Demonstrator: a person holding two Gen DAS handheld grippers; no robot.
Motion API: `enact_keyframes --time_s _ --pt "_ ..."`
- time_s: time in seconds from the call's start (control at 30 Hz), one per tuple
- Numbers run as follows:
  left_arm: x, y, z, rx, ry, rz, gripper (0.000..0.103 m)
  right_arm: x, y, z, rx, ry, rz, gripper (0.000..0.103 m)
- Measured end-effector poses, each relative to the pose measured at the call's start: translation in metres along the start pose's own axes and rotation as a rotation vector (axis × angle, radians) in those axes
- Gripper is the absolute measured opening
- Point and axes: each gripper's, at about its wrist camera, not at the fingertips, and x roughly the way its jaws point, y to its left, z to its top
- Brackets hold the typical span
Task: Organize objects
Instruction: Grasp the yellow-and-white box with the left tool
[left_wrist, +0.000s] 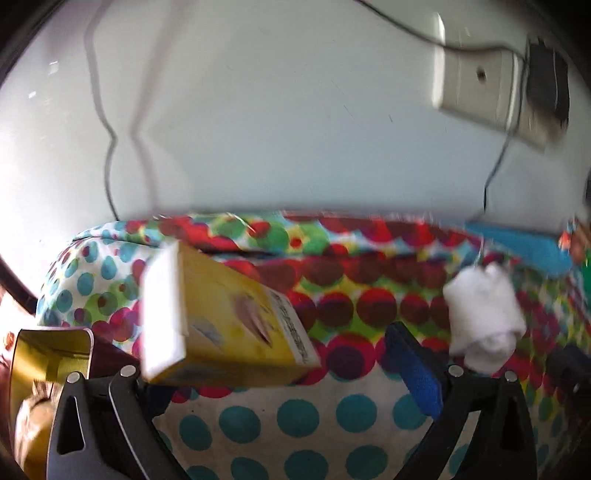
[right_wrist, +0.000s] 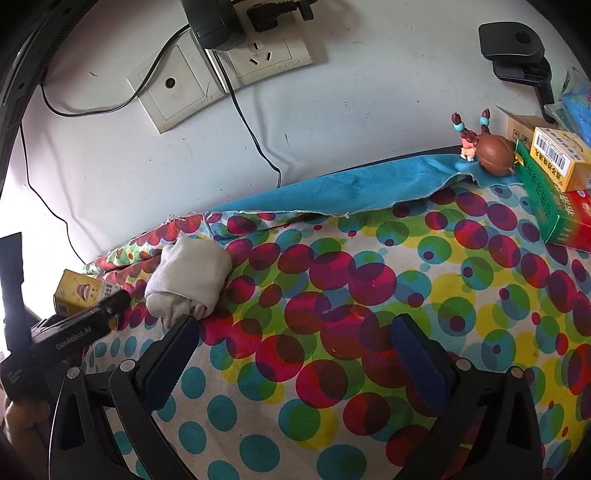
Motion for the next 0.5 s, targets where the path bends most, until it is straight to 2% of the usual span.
enact_keyframes --time_s 0.07,0.1,0.13,0.17,0.2,0.27,0.37,0.5 --pt "0.001 0.003 0.0 -0.026 0.005 0.036 0.102 -0.001 0.0 0.0 0.001 -0.001 0.008 0.103" --pt "0.001 0.005 -0.001 -0.039 0.007 0.036 0.099 -0.001 -0.001 0.0 0.002 -0.001 0.011 0.103" --pt "0.001 0.006 -0.002 -0.045 0.008 0.026 0.064 0.0 -0.001 0.0 0.002 -0.001 0.011 0.103" --pt "0.001 0.006 -0.003 -0.037 0.016 0.037 0.038 0.0 -0.001 0.0 0.001 -0.001 0.01 0.103" --pt "0.002 0.005 -0.003 -0.029 0.03 0.057 0.029 0.0 -0.002 0.0 0.001 -0.001 0.011 0.103" --pt "-0.001 0.003 -0.007 -0.027 0.034 0.008 0.029 0.0 -0.002 0.0 0.001 0.0 0.01 0.103" --pt "-0.014 -0.005 -0.01 0.006 -0.008 0.013 0.029 -0.001 -0.002 0.0 -0.001 0.0 0.009 0.103" --pt "-0.028 -0.01 -0.016 -0.012 -0.013 0.009 0.029 0.0 -0.001 0.0 -0.009 0.004 0.004 0.103"
